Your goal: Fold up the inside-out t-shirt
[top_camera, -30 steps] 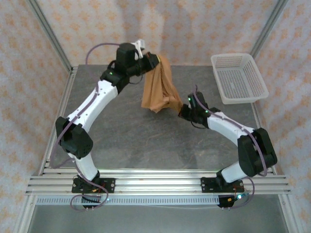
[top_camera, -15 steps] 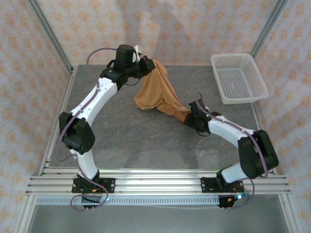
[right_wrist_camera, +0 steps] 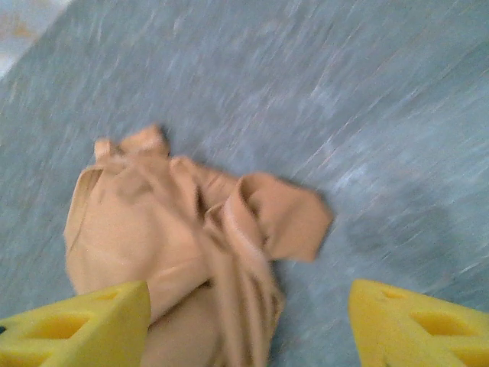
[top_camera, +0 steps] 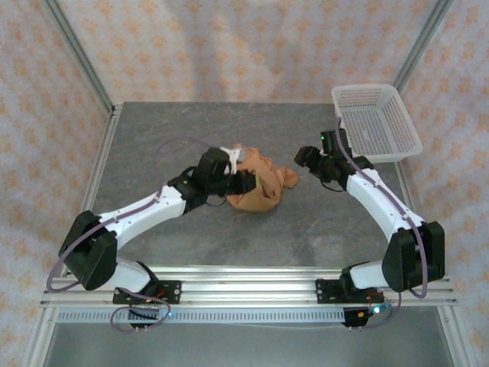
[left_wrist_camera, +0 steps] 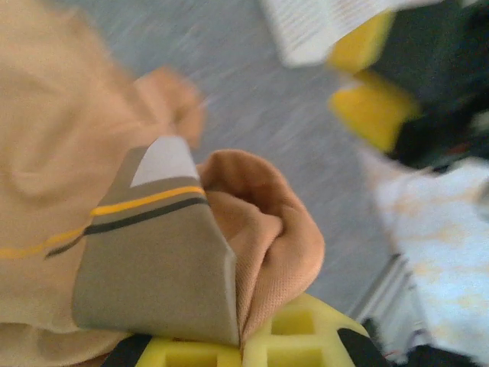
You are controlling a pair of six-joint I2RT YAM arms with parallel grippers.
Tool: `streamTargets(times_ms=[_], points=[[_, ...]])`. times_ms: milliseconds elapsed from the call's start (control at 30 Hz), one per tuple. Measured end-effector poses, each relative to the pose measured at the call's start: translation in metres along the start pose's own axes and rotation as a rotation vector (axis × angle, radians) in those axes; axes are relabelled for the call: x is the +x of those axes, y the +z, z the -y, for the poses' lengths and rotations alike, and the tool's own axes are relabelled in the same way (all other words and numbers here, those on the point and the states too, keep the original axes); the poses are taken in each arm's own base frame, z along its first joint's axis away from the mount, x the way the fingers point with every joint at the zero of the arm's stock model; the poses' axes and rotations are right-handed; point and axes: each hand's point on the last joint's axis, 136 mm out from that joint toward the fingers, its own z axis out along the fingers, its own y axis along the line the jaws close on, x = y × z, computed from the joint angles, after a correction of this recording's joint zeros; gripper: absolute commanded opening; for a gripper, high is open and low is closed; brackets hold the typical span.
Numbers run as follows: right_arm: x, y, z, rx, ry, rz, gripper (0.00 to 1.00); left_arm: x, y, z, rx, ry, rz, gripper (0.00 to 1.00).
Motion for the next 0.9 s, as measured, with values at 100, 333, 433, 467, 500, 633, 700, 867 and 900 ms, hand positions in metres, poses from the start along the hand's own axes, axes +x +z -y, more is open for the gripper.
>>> streamTargets(times_ms=[100, 333, 433, 467, 500, 633, 700, 867, 900], points=[[0.024, 0.018, -0.002, -0.037, 0.007, -0.111, 0.69, 0.038, 0.006, -0.038, -0.078, -0.011, -0.084, 0.00], [0.065, 0.032, 0.004, -0.041, 0.007, -0.237, 0.65, 0.077, -0.005, -0.047, -0.138, 0.120, -0.159, 0.67], [0.077, 0.037, -0.002, -0.048, -0.012, -0.269, 0.61, 0.065, -0.022, -0.051, -0.206, 0.156, -0.106, 0.71], [0.082, 0.040, -0.003, -0.046, -0.015, -0.283, 0.58, 0.056, -0.029, -0.052, -0.230, 0.160, -0.078, 0.68], [0.086, 0.042, -0.004, -0.044, -0.019, -0.293, 0.55, 0.048, -0.035, -0.052, -0.243, 0.160, -0.054, 0.66], [0.101, 0.057, -0.007, -0.029, -0.018, -0.340, 0.50, 0.006, -0.049, -0.051, -0.266, 0.121, 0.052, 0.62], [0.104, 0.060, -0.004, -0.014, -0.011, -0.345, 0.50, -0.003, -0.045, -0.054, -0.273, 0.107, 0.057, 0.63], [0.097, 0.060, 0.001, 0.015, -0.007, -0.313, 0.51, 0.016, -0.012, -0.061, -0.254, 0.096, -0.063, 0.73], [0.096, 0.060, 0.002, 0.018, -0.006, -0.308, 0.51, 0.021, -0.008, -0.063, -0.252, 0.101, -0.086, 0.73]])
